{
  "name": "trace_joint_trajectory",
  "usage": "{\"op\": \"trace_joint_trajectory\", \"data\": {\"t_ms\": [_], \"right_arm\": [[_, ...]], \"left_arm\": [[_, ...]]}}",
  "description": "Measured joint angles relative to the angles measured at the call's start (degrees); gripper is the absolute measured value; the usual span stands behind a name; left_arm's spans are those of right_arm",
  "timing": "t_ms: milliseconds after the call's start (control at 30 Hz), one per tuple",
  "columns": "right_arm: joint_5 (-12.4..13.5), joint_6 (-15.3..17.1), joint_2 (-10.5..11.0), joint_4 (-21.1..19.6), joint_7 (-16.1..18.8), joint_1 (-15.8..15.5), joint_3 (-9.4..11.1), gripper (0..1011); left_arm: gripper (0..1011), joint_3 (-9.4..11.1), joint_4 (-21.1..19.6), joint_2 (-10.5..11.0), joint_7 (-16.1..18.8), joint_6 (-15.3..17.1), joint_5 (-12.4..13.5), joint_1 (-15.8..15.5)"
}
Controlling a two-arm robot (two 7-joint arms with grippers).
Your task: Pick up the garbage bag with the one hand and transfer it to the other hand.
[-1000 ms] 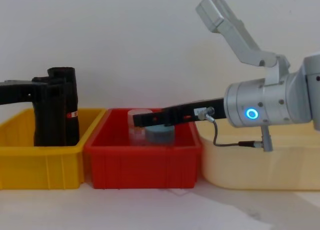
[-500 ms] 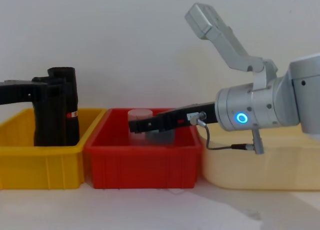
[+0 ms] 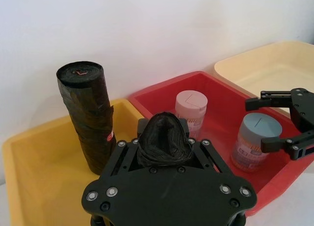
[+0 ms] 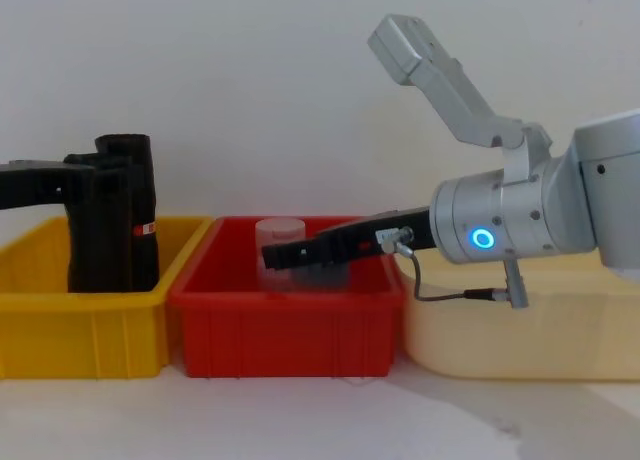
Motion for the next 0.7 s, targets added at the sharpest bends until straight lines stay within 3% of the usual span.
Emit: {"op": "trace_joint_trajectory", "data": {"t_ms": [700], "right_arm": [[-1.5,-0.1,-0.1,1.5,0.8,0.2,0.4,1001]], "left_arm": [[323,0.0,0.0,0.0,0.0,0.0,0.0,0.0]]}}
